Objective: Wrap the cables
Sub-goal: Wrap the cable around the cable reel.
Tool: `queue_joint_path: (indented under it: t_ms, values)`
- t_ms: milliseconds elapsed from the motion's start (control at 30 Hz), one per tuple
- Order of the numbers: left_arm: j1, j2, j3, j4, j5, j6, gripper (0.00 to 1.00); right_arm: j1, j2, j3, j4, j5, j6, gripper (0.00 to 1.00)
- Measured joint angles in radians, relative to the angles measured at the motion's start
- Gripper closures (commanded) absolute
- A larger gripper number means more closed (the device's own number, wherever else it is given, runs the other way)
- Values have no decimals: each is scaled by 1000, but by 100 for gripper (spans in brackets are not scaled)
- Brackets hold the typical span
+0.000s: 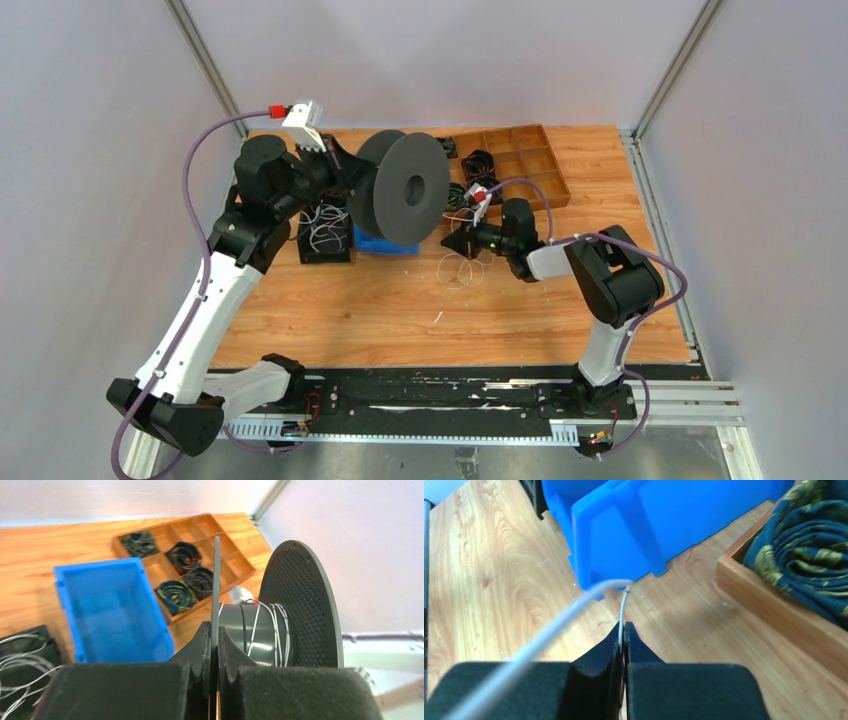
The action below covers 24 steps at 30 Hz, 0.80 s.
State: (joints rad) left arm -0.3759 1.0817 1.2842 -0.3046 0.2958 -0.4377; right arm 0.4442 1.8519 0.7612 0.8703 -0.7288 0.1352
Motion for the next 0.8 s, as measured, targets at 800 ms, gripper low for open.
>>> queue_joint_path:
  t_ms: [800]
  values:
    - [191, 5, 1, -65, -198, -101, 100, 161, -94, -69, -229, -8, -139, 99]
